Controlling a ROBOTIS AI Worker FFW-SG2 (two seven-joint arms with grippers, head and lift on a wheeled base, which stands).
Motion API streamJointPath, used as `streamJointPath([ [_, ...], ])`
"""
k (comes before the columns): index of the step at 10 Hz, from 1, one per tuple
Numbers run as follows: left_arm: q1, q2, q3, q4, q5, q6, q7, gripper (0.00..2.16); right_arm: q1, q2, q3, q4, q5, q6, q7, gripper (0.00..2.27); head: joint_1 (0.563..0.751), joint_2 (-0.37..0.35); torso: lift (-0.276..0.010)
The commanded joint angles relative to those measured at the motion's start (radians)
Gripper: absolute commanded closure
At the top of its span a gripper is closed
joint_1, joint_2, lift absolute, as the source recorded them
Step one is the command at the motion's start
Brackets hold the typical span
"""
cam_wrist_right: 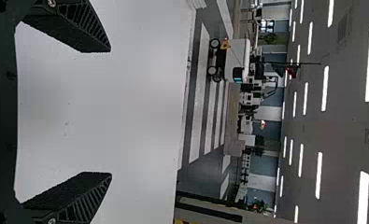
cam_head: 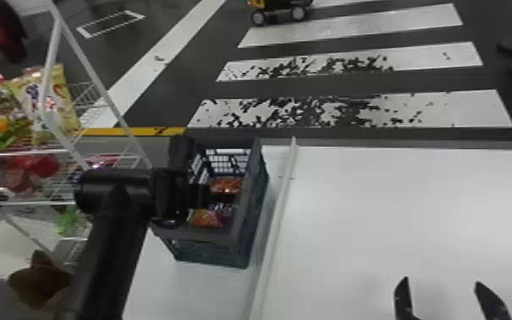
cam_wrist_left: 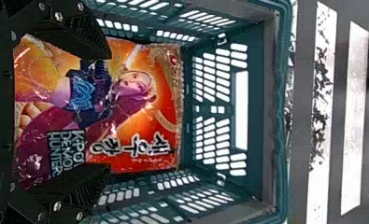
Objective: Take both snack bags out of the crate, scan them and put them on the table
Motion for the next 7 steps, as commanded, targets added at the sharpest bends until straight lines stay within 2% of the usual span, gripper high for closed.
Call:
streamJointPath([
  [1, -0.002, -0.012, -0.003, 0.032, -0.024, -0.014, -0.003, 0.19, -0.004, -0.006, 0.004, 0.003, -0.006, 0.001, 0.0, 0.04, 0.695, 0.345, -0.094],
  [4, -0.05, -0.021, -0.066, 0.112, -0.051, -0.042, -0.011, 0.19, -0.006, -0.008, 0.004, 0.006, -0.006, 0.001, 0.006, 0.04, 0.695, 0.342, -0.094],
  [7, -0.065, -0.03, -0.08, 0.162, -0.062, -0.064, -0.012, 0.19, -0.004, -0.009, 0.002, 0.006, -0.009, 0.001, 0.006, 0.04, 0.695, 0.332, -0.094],
])
